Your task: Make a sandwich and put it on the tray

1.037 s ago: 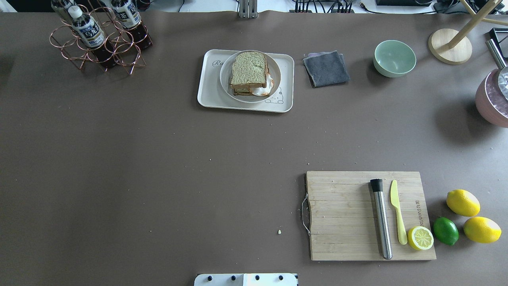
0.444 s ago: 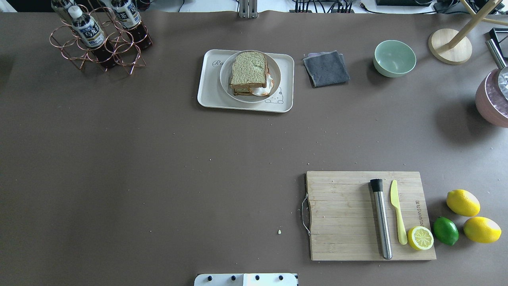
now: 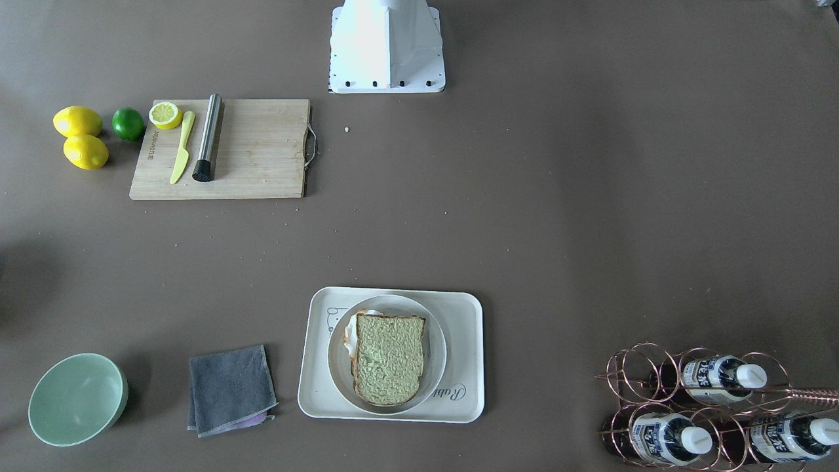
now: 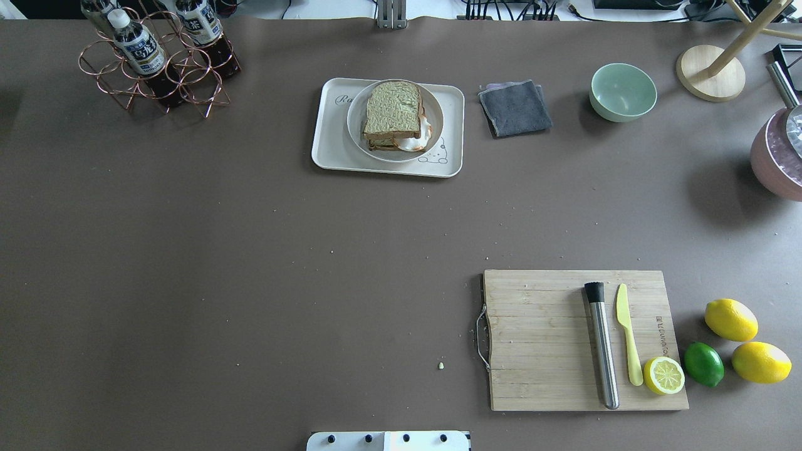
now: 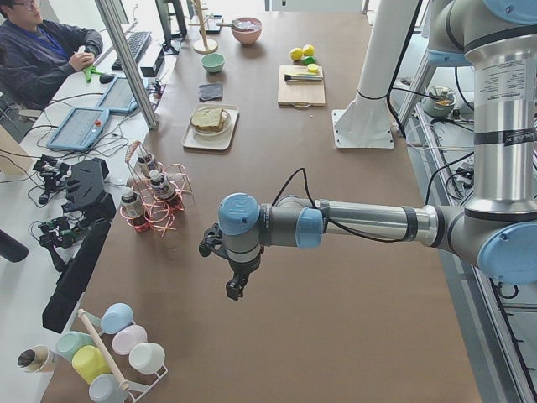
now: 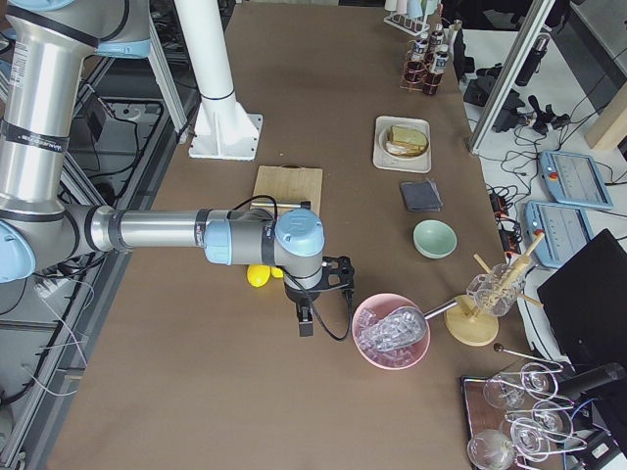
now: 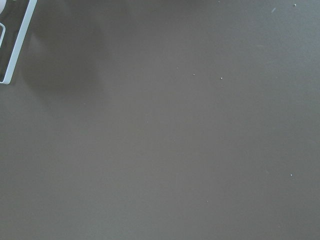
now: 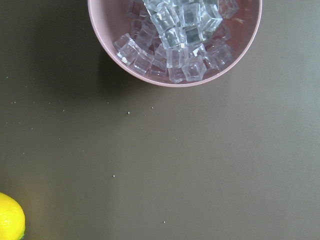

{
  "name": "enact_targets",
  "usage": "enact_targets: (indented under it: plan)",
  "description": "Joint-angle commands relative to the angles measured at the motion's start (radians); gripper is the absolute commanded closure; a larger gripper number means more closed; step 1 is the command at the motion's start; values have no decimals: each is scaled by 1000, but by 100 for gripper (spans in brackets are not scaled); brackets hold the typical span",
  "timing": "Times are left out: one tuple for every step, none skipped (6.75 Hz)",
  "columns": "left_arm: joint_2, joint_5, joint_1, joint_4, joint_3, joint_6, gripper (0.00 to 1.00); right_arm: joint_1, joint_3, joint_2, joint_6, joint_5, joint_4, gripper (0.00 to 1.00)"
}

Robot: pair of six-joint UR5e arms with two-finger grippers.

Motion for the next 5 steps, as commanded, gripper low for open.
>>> enact_targets:
  plan:
    - [1,0,0,0,0,2,3,1,5,6,0,0,0,0]
    - [2,-2,-1,0,-2,2,3,1,2,7,2,0,0,0]
    - [2,-2,-2,0,-2,2,3,1,2,7,0,0,0,0]
    - [2,0,-2,0,-2,2,3,1,2,7,0,2,0,0]
    - [0,0,0,0,-2,2,3,1,-2,7,0,1,0,0]
